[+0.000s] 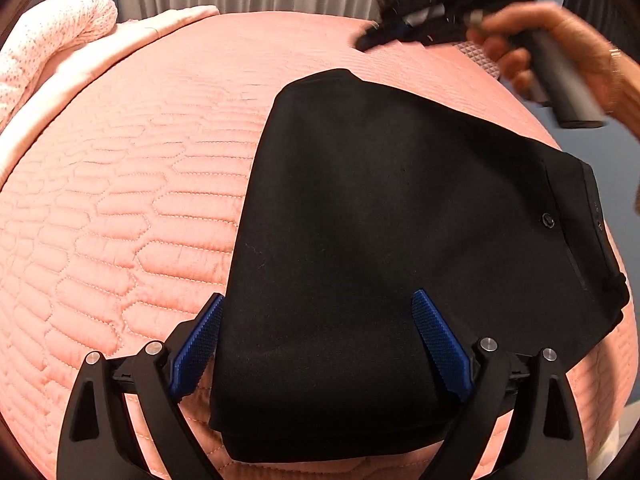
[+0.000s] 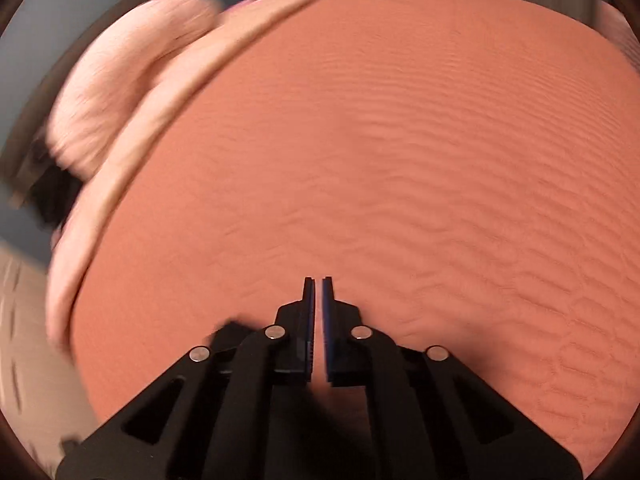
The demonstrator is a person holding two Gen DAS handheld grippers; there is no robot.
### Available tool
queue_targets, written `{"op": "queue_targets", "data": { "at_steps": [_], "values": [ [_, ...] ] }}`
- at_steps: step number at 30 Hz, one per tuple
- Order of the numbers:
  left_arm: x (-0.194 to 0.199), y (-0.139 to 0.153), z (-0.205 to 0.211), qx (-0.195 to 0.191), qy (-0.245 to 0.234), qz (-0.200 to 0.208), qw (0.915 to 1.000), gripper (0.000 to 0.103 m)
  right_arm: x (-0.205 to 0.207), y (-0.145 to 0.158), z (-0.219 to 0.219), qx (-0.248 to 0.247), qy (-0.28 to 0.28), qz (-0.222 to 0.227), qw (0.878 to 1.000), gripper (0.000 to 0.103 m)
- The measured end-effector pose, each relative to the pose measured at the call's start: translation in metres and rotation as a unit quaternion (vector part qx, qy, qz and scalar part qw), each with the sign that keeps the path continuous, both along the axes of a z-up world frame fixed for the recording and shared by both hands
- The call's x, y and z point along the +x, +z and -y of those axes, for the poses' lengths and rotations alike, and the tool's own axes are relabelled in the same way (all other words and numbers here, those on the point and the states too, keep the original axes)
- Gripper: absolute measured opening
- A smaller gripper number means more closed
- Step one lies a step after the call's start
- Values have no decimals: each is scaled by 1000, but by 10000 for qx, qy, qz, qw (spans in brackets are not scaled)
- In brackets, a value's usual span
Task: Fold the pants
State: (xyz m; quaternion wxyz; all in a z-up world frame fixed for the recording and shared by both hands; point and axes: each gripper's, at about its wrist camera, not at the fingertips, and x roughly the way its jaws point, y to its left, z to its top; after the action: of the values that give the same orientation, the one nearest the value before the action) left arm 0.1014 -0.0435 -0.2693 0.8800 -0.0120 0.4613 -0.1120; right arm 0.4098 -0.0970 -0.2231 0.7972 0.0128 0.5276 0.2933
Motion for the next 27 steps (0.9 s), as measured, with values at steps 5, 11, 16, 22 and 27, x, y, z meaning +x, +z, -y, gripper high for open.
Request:
{"op": "queue_targets", "data": {
  "at_steps": [5,11,16,22,27],
  "values": [
    [-4,0,4,11,74,70,9999,92,3,-20,-87,-1506,1525,-108,9767,6],
    [2,-1,-6,-60,62,21,10000,92,5,-34,-120,-2512,2356,-459,9377,7],
    [3,-3,-20,-91,80,127,9998,92,-1,-36,-138,-3220,2599,-21,9104,49],
    [-3,-10,-22,-135,92,155,9997,92,-9,-22,-138,-3014,2869,-90,9092,48],
    [-7,-12,-20,-144,119,215,9996,92,-27,-23,-140,-3205,3385,-133,8846,39]
  ]
}}
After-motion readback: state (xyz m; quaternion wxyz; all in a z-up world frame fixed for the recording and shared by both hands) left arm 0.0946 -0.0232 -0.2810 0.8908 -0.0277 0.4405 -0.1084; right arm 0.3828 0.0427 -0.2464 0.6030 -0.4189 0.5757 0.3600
